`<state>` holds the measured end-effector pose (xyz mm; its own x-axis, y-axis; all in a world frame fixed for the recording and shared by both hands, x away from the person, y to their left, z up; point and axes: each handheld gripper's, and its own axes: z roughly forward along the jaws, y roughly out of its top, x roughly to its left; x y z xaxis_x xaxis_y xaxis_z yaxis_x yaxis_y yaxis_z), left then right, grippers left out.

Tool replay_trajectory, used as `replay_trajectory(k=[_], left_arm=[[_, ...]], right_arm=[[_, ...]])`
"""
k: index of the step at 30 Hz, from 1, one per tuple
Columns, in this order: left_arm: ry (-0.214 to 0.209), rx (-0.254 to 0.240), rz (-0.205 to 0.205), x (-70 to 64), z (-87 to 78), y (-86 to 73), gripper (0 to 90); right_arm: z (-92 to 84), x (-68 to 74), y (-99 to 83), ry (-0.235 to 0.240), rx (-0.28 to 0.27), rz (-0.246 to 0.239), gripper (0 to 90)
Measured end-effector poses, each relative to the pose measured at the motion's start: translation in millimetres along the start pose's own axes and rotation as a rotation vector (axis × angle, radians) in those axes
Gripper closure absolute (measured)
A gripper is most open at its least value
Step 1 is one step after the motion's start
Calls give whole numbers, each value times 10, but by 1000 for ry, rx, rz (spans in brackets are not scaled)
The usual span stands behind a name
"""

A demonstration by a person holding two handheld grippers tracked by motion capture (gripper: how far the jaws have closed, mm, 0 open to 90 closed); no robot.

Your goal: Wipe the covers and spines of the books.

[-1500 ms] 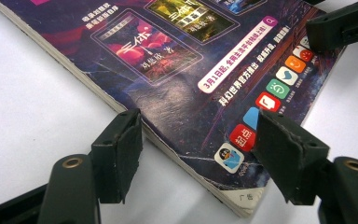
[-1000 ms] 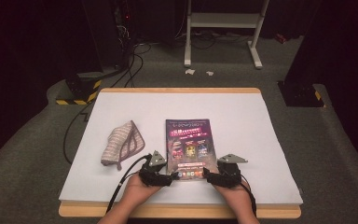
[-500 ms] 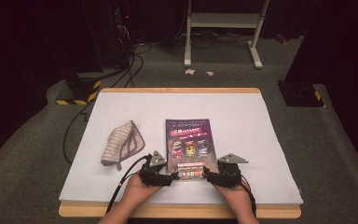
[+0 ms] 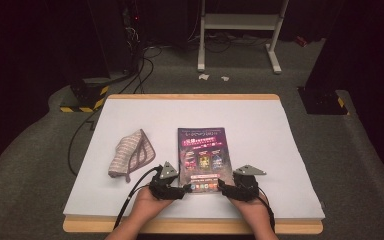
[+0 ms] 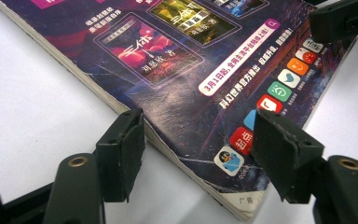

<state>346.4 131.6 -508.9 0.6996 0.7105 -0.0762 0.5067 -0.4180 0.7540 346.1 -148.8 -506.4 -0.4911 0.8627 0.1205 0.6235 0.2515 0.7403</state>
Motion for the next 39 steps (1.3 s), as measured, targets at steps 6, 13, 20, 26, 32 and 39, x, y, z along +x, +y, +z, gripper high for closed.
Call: replay_trajectory(k=[6,13,20,26,32,39], left_arm=[[-1,1,-3,2,-1,1,352],[3,1,7,-2,-2,4,354],[9,4,9,-13,-2,10,362],[16,3,10,-13,-8,8,365],[19,4,9,-5,-19,0,368],[24,1,5,-4,-26,-8,371]], right_arm=[[5,-6,-2,14,10,0,287],[1,1,-10,5,34,-16,310],[-6,20,-8,-19,14,1,340],[-84,65,38,-26,-48,-15,354],[-181,167,109,-15,-130,-39,360],[-250,285,149,0,-190,-61,366]])
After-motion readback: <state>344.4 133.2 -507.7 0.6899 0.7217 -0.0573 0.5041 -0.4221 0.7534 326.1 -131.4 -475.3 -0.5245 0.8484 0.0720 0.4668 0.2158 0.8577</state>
